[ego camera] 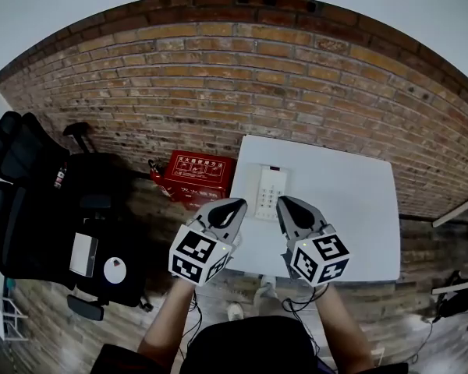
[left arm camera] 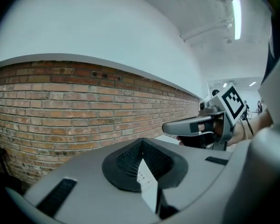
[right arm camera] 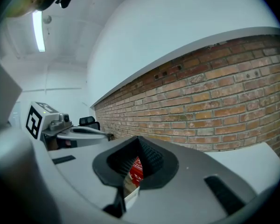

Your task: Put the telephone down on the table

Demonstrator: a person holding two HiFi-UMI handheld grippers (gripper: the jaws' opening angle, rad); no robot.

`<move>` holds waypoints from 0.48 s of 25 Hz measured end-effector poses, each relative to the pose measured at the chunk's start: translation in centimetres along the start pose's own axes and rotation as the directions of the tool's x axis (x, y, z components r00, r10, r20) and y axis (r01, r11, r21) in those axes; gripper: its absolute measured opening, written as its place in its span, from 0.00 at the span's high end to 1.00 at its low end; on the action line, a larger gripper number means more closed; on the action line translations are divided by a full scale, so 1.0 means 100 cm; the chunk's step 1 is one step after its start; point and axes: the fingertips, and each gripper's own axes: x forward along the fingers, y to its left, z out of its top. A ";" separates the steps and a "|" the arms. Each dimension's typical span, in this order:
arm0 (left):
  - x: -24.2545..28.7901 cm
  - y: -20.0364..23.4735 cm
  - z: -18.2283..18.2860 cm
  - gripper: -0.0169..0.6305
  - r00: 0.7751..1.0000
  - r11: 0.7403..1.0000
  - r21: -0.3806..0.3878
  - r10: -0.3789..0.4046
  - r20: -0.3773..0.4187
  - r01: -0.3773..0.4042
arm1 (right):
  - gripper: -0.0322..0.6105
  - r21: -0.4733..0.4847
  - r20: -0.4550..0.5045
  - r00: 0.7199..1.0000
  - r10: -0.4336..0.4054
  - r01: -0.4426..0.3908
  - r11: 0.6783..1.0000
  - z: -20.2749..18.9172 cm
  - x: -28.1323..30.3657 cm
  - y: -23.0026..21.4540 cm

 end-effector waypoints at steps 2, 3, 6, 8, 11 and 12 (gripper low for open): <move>-0.010 -0.002 0.003 0.96 1.000 1.000 0.001 -0.002 0.014 0.002 | 0.93 -0.040 0.007 1.000 -0.017 0.017 0.999 0.003 -0.005 0.009; -0.015 -0.002 0.004 0.96 1.000 1.000 0.001 -0.002 0.018 0.002 | 0.93 -0.048 0.010 1.000 -0.020 0.020 0.999 0.004 -0.008 0.013; -0.028 -0.006 0.008 0.96 0.999 0.999 -0.033 -0.026 0.043 0.027 | 0.93 -0.038 0.024 1.000 -0.014 0.014 0.999 0.006 -0.014 0.026; -0.037 -0.010 0.011 0.96 0.996 0.996 -0.067 -0.050 0.070 0.055 | 0.93 -0.036 0.030 0.999 -0.013 0.014 0.999 0.006 -0.016 0.035; -0.048 -0.014 0.012 0.96 0.994 0.996 -0.063 -0.060 0.086 0.065 | 0.93 -0.038 0.038 0.999 -0.010 0.011 0.999 0.004 -0.020 0.049; -0.052 -0.016 0.011 0.96 0.994 0.996 -0.061 -0.062 0.088 0.067 | 0.93 -0.036 0.039 0.999 -0.009 0.011 0.999 0.003 -0.022 0.053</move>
